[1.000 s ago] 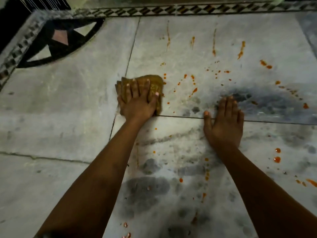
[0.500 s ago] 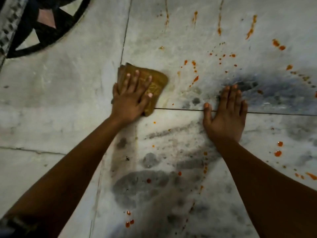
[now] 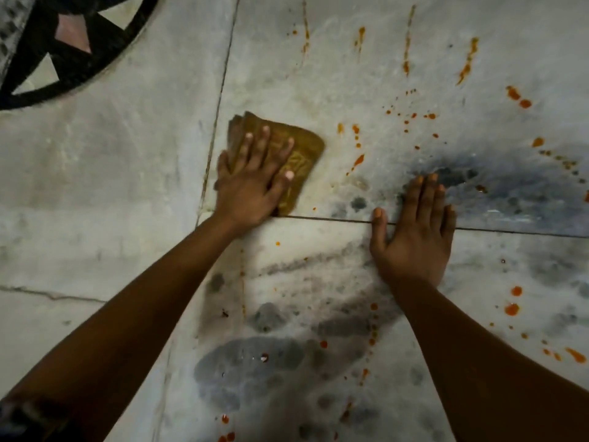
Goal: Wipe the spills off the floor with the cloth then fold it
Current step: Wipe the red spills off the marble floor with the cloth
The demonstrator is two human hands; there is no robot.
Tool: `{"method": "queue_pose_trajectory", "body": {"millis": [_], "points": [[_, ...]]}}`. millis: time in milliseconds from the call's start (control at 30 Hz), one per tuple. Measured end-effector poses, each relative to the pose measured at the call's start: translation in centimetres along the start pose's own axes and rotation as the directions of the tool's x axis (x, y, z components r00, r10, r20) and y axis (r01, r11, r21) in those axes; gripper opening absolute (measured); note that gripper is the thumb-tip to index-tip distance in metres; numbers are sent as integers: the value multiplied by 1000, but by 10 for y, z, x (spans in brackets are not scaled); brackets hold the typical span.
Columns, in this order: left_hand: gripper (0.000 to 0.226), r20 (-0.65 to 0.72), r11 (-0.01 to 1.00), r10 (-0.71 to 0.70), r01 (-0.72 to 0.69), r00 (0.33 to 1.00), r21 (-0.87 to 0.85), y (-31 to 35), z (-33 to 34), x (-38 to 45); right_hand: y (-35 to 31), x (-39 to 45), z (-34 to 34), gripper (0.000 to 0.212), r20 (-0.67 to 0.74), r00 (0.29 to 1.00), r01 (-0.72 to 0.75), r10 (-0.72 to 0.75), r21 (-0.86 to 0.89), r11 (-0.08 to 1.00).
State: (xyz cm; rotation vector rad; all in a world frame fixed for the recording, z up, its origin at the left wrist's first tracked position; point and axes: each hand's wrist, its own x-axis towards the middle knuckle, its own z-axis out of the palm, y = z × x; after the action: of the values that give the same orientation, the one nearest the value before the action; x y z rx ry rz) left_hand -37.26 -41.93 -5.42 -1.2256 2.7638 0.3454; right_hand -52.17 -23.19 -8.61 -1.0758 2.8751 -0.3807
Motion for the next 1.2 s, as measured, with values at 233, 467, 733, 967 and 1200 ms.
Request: {"method": "queue_pose_trajectory", "body": {"millis": [233, 467, 733, 967, 1200], "points": [[55, 37, 964, -250, 252, 968, -82, 5, -30, 147, -1, 1, 1, 74, -31, 1000, -3, 2, -10, 1000], [71, 37, 987, 157, -158, 987, 25, 6, -13, 77, -1, 0, -1, 73, -31, 1000, -1, 0, -9, 1000], [60, 58, 973, -207, 211, 977, -88, 0, -39, 180, -2, 2, -1, 72, -27, 1000, -13, 13, -4, 1000], [62, 60, 990, 138, -137, 989, -16, 5, -19, 101, -2, 2, 0, 73, -36, 999, -7, 7, 0, 1000], [60, 111, 975, -158, 173, 981, -142, -31, -43, 135, 2, -4, 2, 81, -41, 999, 34, -34, -3, 999]]}}
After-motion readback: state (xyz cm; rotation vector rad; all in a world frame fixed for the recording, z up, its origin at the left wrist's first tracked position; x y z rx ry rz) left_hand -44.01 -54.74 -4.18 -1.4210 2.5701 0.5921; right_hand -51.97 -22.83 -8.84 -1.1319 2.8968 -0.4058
